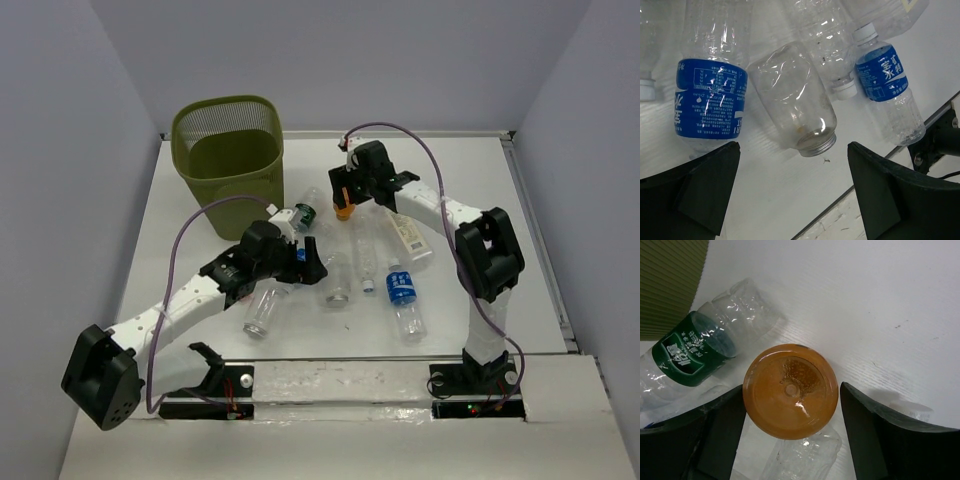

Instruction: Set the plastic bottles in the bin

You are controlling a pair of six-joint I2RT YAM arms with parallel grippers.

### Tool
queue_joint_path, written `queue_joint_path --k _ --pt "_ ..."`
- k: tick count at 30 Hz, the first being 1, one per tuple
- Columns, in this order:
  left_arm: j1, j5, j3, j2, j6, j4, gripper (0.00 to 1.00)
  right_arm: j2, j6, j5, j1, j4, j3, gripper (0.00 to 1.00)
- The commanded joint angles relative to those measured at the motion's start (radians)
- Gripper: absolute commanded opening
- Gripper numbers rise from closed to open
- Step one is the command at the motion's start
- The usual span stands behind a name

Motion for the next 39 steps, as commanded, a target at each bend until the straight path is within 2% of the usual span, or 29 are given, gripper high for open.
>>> queue_joint_path --k 1,2,7,16,25,28,31,33,36,39 --pt "-0.054 -0.097 0.014 0.052 -0.044 0.042 0.96 0.019 -0.018 0.018 0.005 0.007 0.056 0.65" --pt "-0.067 -0.132 0.023 0.075 -0.055 0.045 0.95 0.014 -0.017 0.024 0.005 0.007 0.059 0.57" --pt "-0.131 -0.176 0.043 0.138 -0.095 0.085 0.95 -0.050 -0.006 0.030 0.005 0.014 0.047 0.34" --pt "-0.206 -0.214 0.080 0.268 -0.176 0.154 0.96 -0.306 0.015 0.002 0.015 0.125 -0.112 0.32" --pt "-0.259 -0.361 0.121 0.390 -0.202 0.168 0.99 -0.423 0.031 -0.053 0.015 0.160 -0.188 0.31" --pt "-0.268 -0.361 0.161 0.431 -0.204 0.151 0.99 -0.450 0.034 -0.061 0.015 0.166 -0.200 0.31" --pt "-0.275 -0.357 0.175 0.495 -0.213 0.154 0.87 -0.481 0.037 -0.064 0.015 0.180 -0.214 0.31" --pt "-0.285 -0.357 0.172 0.502 -0.219 0.169 0.69 -0.510 0.037 -0.062 0.015 0.181 -0.221 0.31" --pt "-0.298 -0.367 0.169 0.485 -0.224 0.171 0.57 -0.545 0.037 -0.059 0.015 0.185 -0.235 0.30" --pt "-0.308 -0.380 0.160 0.418 -0.224 0.160 0.55 -0.599 0.045 -0.058 0.015 0.198 -0.254 0.30"
